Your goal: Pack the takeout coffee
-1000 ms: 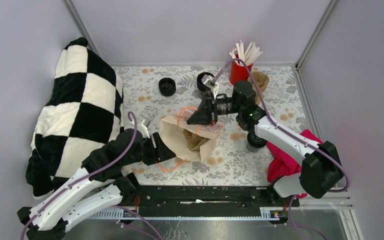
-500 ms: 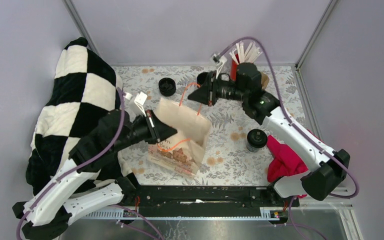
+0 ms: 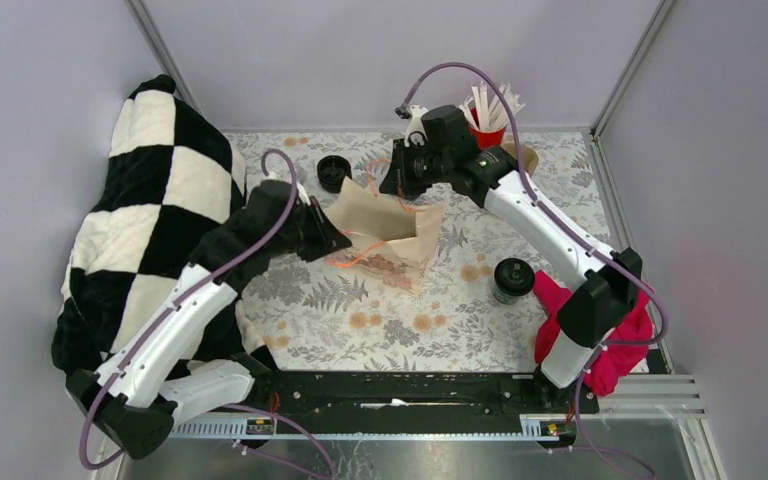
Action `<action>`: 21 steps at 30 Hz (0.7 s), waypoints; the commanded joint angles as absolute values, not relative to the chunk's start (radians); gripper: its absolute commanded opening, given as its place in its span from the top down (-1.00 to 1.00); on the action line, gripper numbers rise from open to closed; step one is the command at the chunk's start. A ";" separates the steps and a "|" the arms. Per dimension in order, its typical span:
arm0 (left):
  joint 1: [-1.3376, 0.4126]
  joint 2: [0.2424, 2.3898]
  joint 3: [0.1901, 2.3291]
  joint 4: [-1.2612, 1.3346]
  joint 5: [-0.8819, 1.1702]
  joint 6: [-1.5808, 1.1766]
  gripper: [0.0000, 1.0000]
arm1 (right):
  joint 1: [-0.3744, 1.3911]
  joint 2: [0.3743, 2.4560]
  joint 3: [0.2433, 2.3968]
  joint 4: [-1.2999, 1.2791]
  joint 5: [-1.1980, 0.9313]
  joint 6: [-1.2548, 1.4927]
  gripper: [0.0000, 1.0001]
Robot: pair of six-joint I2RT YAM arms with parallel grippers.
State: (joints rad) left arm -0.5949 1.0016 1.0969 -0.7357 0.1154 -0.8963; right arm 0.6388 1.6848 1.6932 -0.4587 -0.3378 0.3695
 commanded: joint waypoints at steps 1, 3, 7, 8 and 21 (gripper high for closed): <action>-0.559 1.003 1.388 -0.707 0.237 -0.828 1.00 | 0.695 1.619 1.933 -0.604 -0.226 0.275 1.00; -0.559 1.010 1.459 -0.730 0.219 -0.842 1.00 | 0.699 1.601 1.959 -0.607 -0.245 0.287 1.00; -0.559 0.964 1.352 -0.736 0.139 -0.894 1.00 | 0.701 1.530 1.766 -0.483 -0.229 0.323 1.00; -0.555 0.947 1.277 -0.721 0.124 -0.910 1.00 | 0.701 1.528 1.703 -0.455 -0.221 0.333 1.00; -0.439 1.032 1.424 -0.682 0.410 -0.833 1.00 | 0.701 1.644 2.036 -0.613 -0.245 0.254 1.00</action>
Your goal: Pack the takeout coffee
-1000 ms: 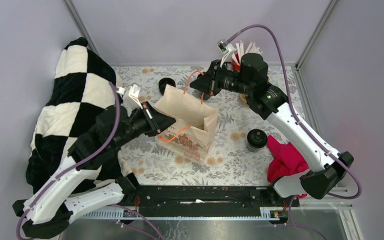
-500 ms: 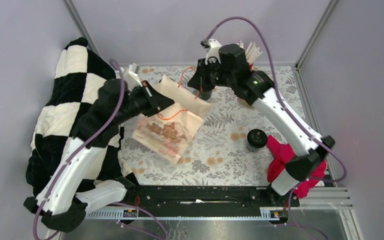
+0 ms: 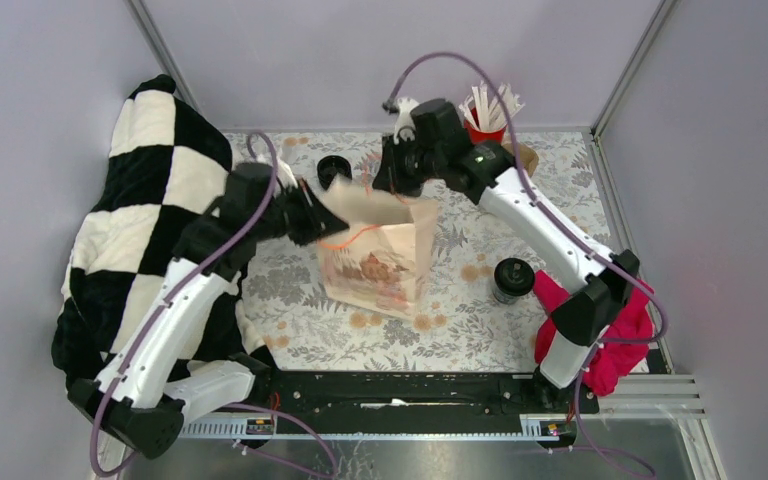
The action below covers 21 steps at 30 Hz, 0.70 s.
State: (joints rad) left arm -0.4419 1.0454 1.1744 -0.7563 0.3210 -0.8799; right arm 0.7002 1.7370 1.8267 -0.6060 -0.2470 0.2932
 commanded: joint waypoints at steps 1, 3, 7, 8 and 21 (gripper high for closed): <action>-0.439 1.023 1.432 -0.679 0.398 -0.834 1.00 | 0.701 1.625 2.023 -0.597 -0.255 0.263 1.00; -0.438 0.993 1.379 -0.681 0.347 -0.823 1.00 | 0.702 1.567 1.895 -0.513 -0.270 0.295 1.00; -0.436 0.922 1.115 -0.676 0.294 -0.827 1.00 | 0.701 1.507 1.582 -0.351 -0.277 0.354 1.00; -0.432 0.914 1.053 -0.675 0.298 -0.838 1.00 | 0.702 1.516 1.530 -0.336 -0.281 0.363 1.00; -0.378 0.954 1.245 -0.538 0.481 -0.625 1.00 | 0.701 1.656 1.973 -0.347 -0.386 0.129 1.00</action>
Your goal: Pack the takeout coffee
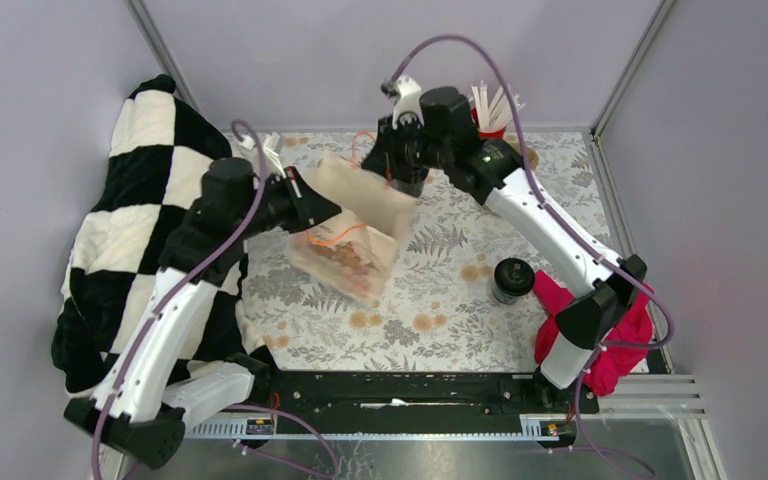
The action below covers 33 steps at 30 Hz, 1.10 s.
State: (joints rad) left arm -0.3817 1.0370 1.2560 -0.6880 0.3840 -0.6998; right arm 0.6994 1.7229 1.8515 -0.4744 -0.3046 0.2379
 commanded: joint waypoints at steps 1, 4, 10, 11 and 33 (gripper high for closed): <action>-0.378 0.925 1.192 -0.498 0.501 -0.639 1.00 | 0.701 1.647 1.959 -0.306 -0.417 0.117 1.00; -0.379 0.840 1.027 -0.448 0.504 -0.657 1.00 | 0.701 1.612 1.854 -0.153 -0.500 0.103 1.00; -0.378 0.638 0.713 -0.438 0.443 -0.642 1.00 | 0.701 1.550 1.596 0.160 -0.604 0.051 1.00; -0.379 0.611 0.674 -0.432 0.443 -0.647 1.00 | 0.701 1.549 1.576 0.174 -0.623 0.023 1.00; -0.380 0.716 0.787 -0.295 0.591 -0.711 1.00 | 0.777 1.424 1.391 0.056 -0.753 -0.302 1.00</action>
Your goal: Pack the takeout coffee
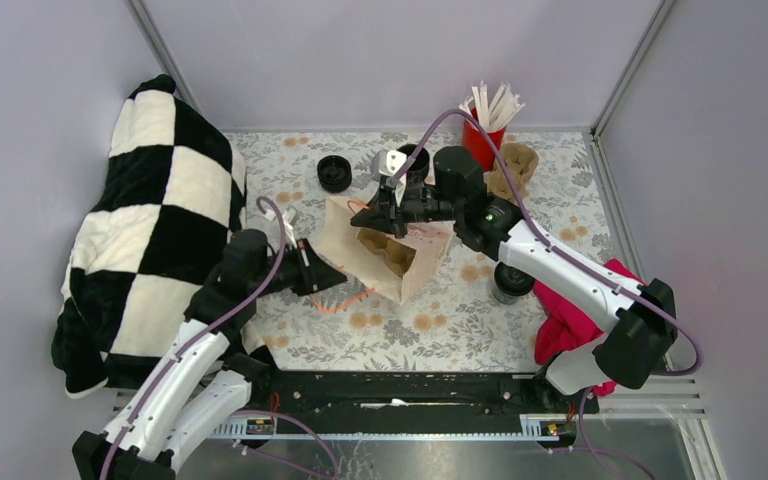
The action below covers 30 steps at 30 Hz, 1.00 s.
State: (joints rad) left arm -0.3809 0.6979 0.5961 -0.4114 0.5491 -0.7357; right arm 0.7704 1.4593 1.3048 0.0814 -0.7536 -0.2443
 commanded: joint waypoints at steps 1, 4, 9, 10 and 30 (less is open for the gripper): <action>-0.380 0.735 0.833 -0.273 0.609 -0.716 1.00 | 0.777 1.420 1.414 0.048 -0.760 -0.302 1.00; -0.380 0.782 0.979 -0.243 0.639 -0.750 1.00 | 0.788 1.394 1.479 0.072 -0.765 -0.253 1.00; -0.380 0.791 1.117 -0.302 0.603 -0.799 1.00 | 0.791 1.297 1.356 0.349 -0.621 0.026 1.00; -0.380 0.784 1.094 -0.367 0.559 -0.810 1.00 | 0.791 1.288 1.297 0.388 -0.638 0.055 1.00; -0.337 1.169 1.595 -0.480 0.575 -0.954 1.00 | 0.790 1.434 1.645 -0.320 0.105 0.397 1.00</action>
State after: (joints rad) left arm -0.3420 1.1618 1.6566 -0.5014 0.5529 -0.8642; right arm 0.7879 1.5242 1.7603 -0.2192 -0.0860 0.2184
